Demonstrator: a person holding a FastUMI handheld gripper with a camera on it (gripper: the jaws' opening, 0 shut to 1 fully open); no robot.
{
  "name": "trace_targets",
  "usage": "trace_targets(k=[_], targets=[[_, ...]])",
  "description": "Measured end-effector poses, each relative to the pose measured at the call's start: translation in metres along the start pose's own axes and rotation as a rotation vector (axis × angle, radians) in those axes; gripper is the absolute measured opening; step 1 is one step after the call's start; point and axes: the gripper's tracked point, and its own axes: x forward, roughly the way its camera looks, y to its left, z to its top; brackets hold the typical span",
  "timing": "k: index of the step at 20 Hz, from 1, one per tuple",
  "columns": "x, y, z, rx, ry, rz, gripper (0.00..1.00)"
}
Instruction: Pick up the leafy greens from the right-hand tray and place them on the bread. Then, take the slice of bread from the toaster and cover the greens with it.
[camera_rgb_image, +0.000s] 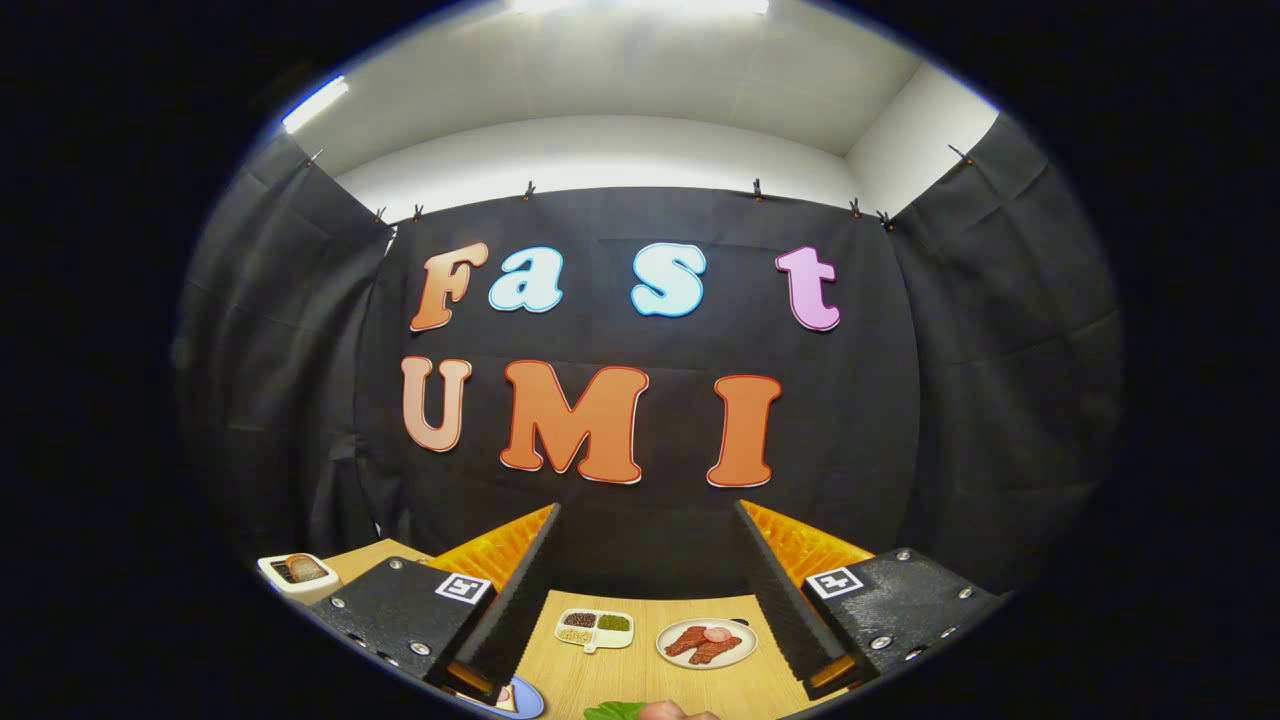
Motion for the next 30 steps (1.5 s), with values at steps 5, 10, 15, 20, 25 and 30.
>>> trace_targets(k=[5,10,15,20,25,30], targets=[[0.002,0.003,0.001,-0.001,-0.006,0.004,0.99],[0.006,0.001,-0.014,0.034,0.018,0.001,0.99],[0.014,0.025,-0.031,0.06,0.072,0.062,0.99],[0.017,0.02,-0.052,0.006,0.1,0.056,0.99],[0.017,0.015,-0.079,0.043,0.152,0.052,0.99],[0.015,0.01,-0.115,0.03,0.228,0.044,0.99]])
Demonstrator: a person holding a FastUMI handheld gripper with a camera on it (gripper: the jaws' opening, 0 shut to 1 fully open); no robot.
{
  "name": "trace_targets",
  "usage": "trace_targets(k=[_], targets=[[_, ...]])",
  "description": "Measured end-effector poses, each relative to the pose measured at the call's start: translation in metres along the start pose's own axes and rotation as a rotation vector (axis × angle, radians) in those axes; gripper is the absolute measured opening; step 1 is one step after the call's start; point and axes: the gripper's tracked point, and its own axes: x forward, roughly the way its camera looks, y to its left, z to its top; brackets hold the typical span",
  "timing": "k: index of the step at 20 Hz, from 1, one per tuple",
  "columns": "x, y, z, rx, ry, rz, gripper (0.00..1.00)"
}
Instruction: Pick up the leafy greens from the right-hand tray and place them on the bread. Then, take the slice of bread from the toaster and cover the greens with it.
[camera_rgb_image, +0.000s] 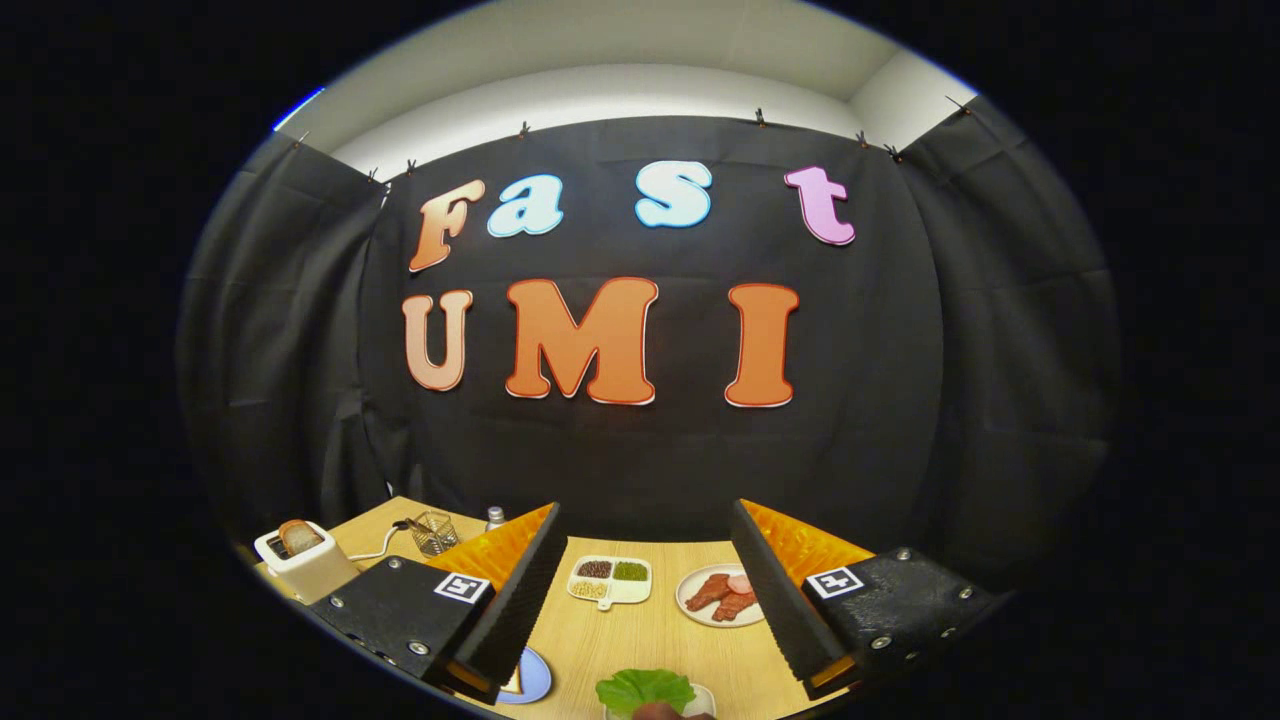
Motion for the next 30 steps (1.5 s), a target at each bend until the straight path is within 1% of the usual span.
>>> trace_targets(k=[4,8,15,20,26,30], targets=[[0.004,-0.002,-0.036,0.005,0.089,0.007,0.99],[0.009,-0.004,-0.072,0.045,0.195,0.019,0.99],[0.011,-0.01,-0.166,0.103,0.517,0.031,0.99],[0.008,-0.008,-0.221,0.073,0.711,0.044,0.98],[-0.001,0.002,-0.271,0.016,0.903,0.104,0.97],[-0.006,-0.002,-0.307,-0.06,1.016,0.119,0.96]])
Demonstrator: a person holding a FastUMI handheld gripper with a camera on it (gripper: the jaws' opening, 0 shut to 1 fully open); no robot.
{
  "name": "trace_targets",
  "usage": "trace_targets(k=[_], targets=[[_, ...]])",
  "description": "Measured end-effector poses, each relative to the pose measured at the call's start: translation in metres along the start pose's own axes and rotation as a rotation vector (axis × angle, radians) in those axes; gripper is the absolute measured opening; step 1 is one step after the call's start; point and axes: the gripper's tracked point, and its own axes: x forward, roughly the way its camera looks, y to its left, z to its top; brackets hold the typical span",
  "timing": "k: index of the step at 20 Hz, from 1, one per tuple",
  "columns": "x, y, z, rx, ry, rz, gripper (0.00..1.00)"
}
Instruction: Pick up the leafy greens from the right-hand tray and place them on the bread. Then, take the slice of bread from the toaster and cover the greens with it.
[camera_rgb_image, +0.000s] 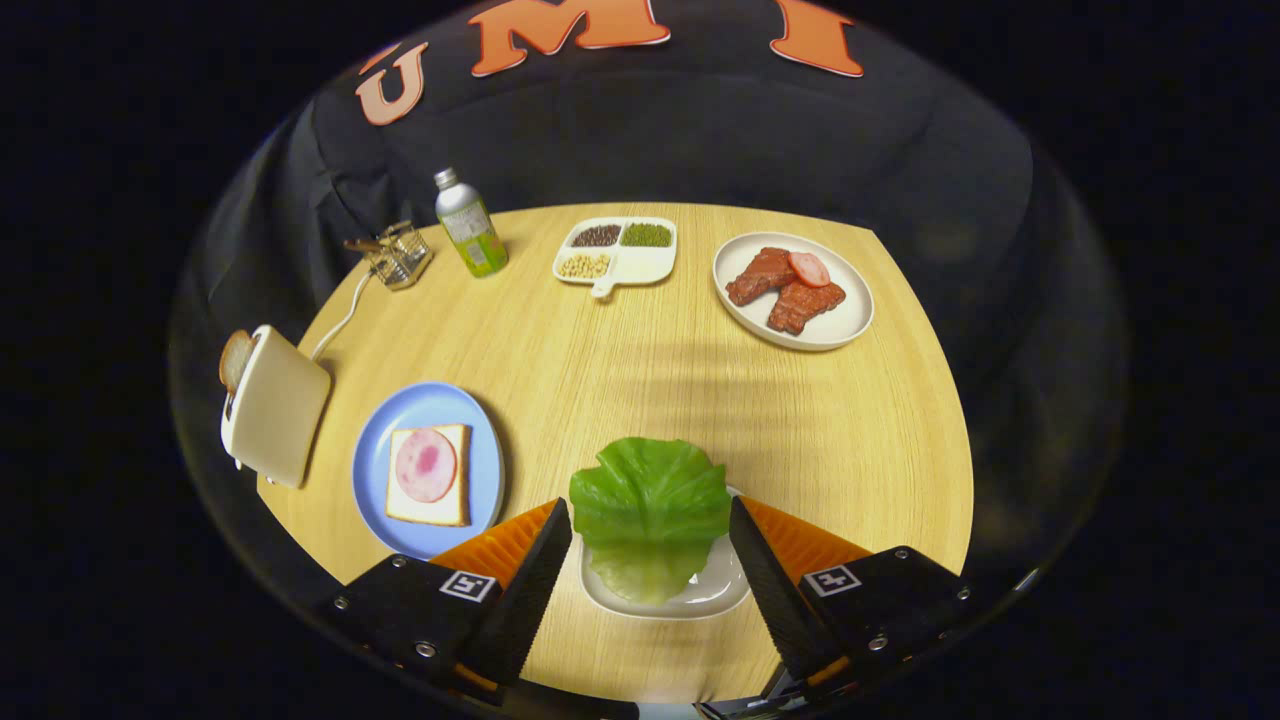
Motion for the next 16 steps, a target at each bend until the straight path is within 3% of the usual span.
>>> trace_targets(k=[5,12,16], targets=[[0.026,0.007,-0.024,-0.041,0.107,0.03,0.92],[0.06,-0.005,-0.037,-0.093,0.172,-0.027,0.91],[0.071,-0.011,-0.043,-0.082,0.209,-0.043,0.84]])
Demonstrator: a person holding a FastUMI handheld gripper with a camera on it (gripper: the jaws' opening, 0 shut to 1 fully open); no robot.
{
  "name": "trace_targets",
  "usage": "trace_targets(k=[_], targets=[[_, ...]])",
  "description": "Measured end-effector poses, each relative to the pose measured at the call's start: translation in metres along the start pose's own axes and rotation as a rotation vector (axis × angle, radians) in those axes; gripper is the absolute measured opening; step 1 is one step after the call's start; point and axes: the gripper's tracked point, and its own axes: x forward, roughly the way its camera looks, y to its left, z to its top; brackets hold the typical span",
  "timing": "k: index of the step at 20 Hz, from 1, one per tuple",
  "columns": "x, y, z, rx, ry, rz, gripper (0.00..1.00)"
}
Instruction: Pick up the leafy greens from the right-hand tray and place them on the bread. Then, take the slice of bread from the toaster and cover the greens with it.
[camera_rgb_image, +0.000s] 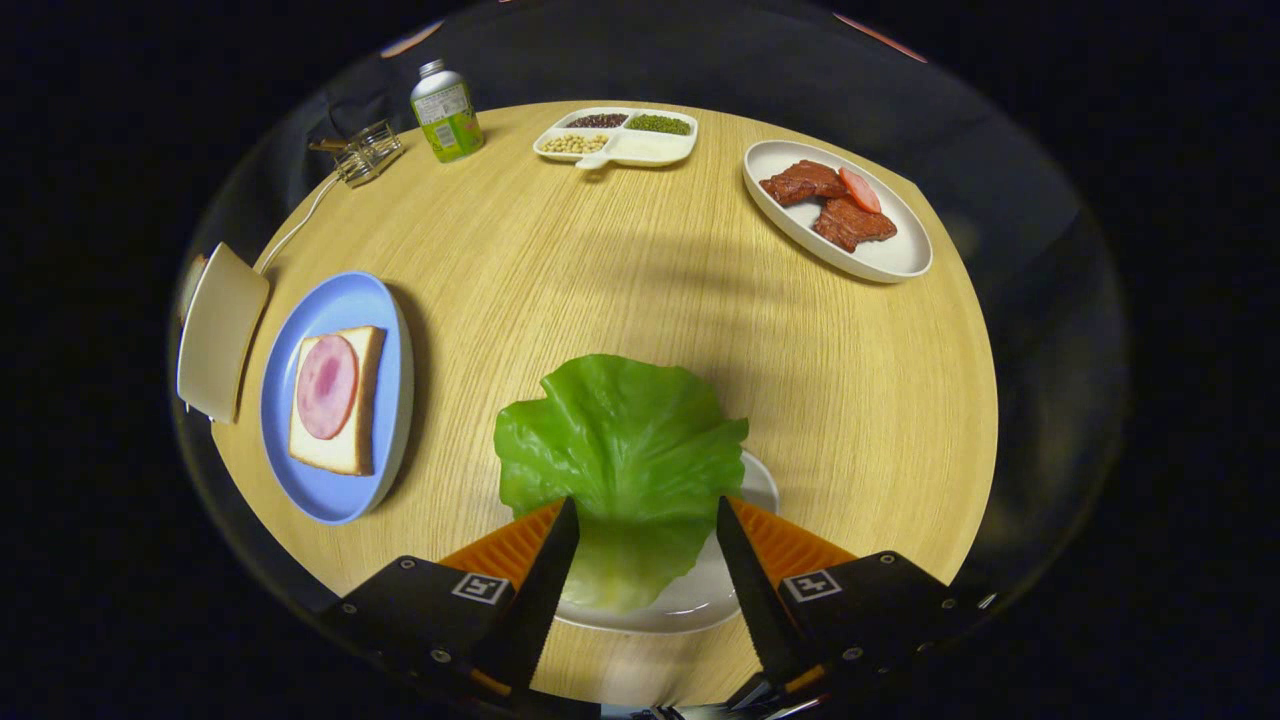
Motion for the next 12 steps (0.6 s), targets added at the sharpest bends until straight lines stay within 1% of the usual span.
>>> trace_targets(k=[1,4,6,7,9,10,12], targets=[[0.003,0.001,-0.002,0.011,0.01,-0.001,0.81],[0.005,0.003,-0.002,0.022,0.012,0.005,0.76],[0.005,0.007,-0.002,0.032,0.014,0.022,0.71],[0.006,0.007,-0.001,0.032,0.013,0.026,0.65],[0.006,0.008,-0.001,0.047,0.004,0.023,0.58],[0.005,0.01,0.001,0.054,-0.007,0.015,0.52],[0.005,0.013,0.002,0.066,-0.024,0.0,0.25]])
